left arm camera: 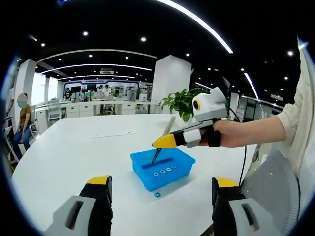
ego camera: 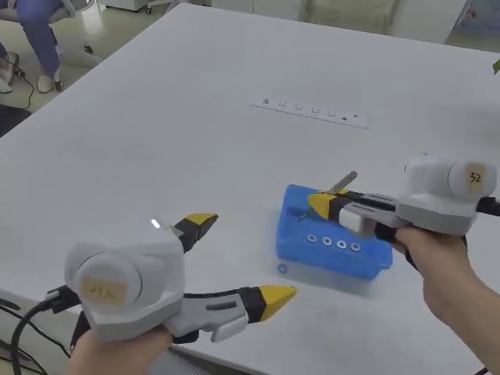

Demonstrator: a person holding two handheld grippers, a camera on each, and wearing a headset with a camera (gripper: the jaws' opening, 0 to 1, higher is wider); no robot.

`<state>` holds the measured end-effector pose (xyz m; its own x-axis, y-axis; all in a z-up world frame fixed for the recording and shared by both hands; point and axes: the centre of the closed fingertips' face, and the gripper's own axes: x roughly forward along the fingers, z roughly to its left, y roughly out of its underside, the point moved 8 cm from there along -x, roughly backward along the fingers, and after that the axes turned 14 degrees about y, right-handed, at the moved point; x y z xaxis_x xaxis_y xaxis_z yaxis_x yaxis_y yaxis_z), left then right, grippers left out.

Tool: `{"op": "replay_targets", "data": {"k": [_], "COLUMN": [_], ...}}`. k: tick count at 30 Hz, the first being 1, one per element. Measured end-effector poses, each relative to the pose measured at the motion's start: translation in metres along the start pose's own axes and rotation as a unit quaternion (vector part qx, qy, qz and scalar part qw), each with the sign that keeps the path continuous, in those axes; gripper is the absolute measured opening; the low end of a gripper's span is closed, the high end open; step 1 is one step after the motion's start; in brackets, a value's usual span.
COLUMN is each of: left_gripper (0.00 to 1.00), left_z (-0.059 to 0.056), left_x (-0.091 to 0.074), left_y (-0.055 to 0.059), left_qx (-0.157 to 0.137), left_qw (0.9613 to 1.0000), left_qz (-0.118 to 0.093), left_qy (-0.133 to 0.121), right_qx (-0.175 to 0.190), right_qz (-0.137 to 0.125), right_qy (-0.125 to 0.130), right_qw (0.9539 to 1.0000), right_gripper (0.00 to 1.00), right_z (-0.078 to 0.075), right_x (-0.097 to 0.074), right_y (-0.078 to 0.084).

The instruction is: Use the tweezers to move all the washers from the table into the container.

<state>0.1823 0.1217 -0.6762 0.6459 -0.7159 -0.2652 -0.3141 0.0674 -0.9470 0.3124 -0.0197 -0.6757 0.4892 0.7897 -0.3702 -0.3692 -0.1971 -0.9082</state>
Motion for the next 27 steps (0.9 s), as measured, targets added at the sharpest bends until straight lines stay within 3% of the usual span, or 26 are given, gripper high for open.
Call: {"op": "replay_targets", "data": {"k": [3,7,10,17,20,23,25,27], "left_gripper": [0.85,0.85,0.85,0.84,0.84,0.84,0.84,0.84], "left_z": [0.000,0.000,0.001,0.001,0.000,0.000,0.000,0.000], "left_x": [0.000,0.000,0.000,0.001,0.001,0.001,0.000,0.001], "left_y": [0.000,0.000,0.000,0.001,0.001,0.001,0.001,0.001], "left_qx": [0.000,0.000,0.000,0.001,0.000,0.000,0.000,0.000], "left_qw": [1.0000,1.0000,1.0000,1.0000,1.0000,1.0000,1.0000,1.0000], "left_qz": [0.000,0.001,0.002,0.002,0.002,0.002,0.002,0.001], "left_qy": [0.001,0.000,0.001,0.000,0.000,0.000,-0.001,0.000], "right_qx": [-0.010,-0.033,-0.058,-0.082,-0.121,-0.139,-0.178,-0.173], "right_qz": [0.011,0.046,0.072,0.094,0.103,0.106,0.114,0.110], "right_qy": [-0.018,-0.028,-0.026,-0.019,-0.011,-0.010,-0.011,-0.016], "right_qw": [0.9997,0.9980,0.9954,0.9921,0.9872,0.9846,0.9773,0.9787], "right_gripper": [0.03,0.03,0.03,0.03,0.03,0.03,0.03,0.03], "right_z": [0.009,0.015,0.017,0.016,0.016,0.019,0.020,0.024], "right_x": [0.002,0.007,0.010,0.016,0.019,0.022,0.023,0.025], "right_y": [0.006,0.024,0.036,0.053,0.059,0.062,0.064,0.062]}}
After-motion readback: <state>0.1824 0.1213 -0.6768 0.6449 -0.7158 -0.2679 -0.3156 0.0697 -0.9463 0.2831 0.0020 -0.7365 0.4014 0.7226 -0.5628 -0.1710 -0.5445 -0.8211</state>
